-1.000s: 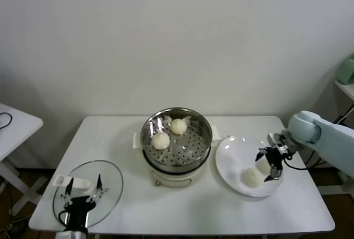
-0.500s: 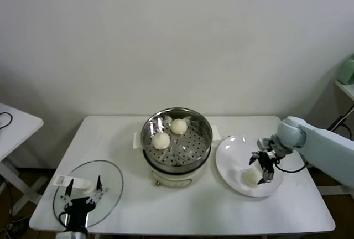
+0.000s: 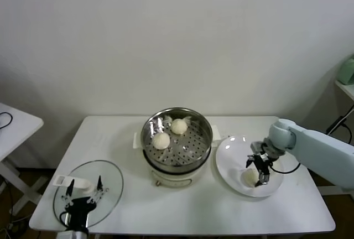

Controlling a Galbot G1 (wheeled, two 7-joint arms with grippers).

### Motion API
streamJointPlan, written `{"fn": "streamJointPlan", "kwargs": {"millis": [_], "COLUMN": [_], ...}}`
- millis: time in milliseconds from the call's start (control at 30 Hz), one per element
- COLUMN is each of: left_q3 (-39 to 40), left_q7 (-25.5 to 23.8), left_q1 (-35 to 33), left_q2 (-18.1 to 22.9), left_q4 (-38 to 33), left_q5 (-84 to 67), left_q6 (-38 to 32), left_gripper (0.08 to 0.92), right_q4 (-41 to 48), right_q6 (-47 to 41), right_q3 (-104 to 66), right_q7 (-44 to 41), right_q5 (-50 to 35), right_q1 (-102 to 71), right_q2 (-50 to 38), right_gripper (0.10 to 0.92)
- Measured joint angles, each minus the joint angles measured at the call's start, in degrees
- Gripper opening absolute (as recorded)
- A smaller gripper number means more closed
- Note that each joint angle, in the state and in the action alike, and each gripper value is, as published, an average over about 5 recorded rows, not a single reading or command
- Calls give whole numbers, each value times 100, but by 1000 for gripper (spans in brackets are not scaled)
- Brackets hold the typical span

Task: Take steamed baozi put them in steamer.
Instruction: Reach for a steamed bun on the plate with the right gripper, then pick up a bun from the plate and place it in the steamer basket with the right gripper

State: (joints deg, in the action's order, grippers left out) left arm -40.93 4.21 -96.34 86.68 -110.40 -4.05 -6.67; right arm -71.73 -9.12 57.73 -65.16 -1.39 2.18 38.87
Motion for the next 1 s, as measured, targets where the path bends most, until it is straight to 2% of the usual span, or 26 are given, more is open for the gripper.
{"fn": "streamJointPlan", "kwargs": {"millis": [267,433,533,1000], "left_q3": [5,8,7,15], "left_q7": [0,1,1,-10], "left_q1": [4,2,2,16], "left_q2": [-1,-1,-1,1], "left_q4": [9,10,14,10], "left_q5": [-2,-2,-2,0], "left_q6": [-2,-7,-9,-7], "left_gripper": [823,823,823,823], "right_q4": [49,60,59,-149], "right_q6": [4,5,7,185], "right_q3": [15,27,29,104], "right_q7": [-5,-6,-2,-62], "right_q5": [85,116,129,-59], "right_q1": [-11,-9,-6,534], "right_q2": [70,75,73,21], "right_gripper": [807,703,674,662]}}
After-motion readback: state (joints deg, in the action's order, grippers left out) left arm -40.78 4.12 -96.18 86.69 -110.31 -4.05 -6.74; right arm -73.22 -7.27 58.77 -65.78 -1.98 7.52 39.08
